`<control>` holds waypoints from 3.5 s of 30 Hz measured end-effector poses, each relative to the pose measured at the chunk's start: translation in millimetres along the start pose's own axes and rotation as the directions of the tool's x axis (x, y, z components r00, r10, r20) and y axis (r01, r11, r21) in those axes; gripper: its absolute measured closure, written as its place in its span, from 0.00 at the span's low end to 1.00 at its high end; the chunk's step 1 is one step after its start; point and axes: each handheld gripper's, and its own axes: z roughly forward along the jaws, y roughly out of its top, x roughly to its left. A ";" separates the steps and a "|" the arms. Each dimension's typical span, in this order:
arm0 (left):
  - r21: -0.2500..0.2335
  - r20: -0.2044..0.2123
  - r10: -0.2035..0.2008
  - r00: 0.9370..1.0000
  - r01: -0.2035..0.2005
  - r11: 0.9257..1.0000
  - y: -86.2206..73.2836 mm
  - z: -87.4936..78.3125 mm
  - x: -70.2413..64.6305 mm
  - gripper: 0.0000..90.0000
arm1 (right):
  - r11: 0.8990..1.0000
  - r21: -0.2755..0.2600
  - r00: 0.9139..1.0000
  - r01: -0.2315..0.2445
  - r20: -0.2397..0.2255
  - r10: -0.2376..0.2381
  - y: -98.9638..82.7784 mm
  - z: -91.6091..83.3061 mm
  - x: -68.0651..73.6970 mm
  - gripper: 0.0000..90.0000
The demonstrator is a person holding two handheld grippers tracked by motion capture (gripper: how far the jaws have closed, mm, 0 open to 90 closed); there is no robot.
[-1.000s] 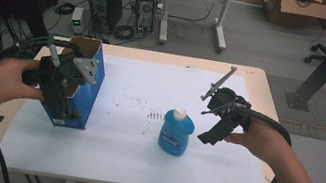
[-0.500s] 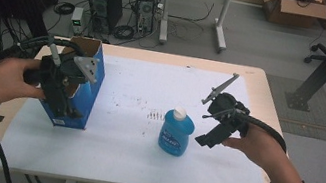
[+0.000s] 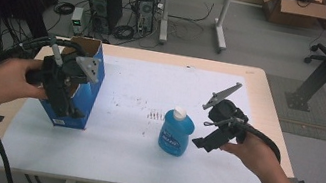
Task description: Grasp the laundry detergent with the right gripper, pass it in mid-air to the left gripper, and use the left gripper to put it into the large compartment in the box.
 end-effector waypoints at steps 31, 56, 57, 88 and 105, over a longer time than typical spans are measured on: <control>0.002 0.016 0.001 1.000 -0.001 1.000 4.2 7.0 1.9 0.06 | 0.981 -0.188 0.999 -0.043 -0.034 0.037 -26.7 31.2 0.7 0.05; 0.009 0.029 -0.004 1.000 0.003 1.000 4.8 11.8 4.3 0.06 | 0.928 -0.368 0.998 -0.053 -0.042 0.040 -54.8 57.4 -0.9 0.04; 0.008 0.029 -0.004 1.000 0.004 1.000 4.8 11.9 4.4 0.06 | 0.926 -0.374 0.998 -0.052 -0.043 0.039 -55.6 58.4 -1.0 0.04; 0.001 0.026 -0.013 1.000 0.013 1.000 5.5 11.0 4.9 0.06 | 0.844 -0.531 0.996 -0.074 -0.080 0.037 -66.8 88.8 -0.9 0.05; 0.003 0.030 -0.015 0.999 0.015 1.000 5.1 11.6 5.6 0.06 | 0.822 -0.561 0.993 -0.096 -0.109 0.042 -56.5 111.7 0.9 0.05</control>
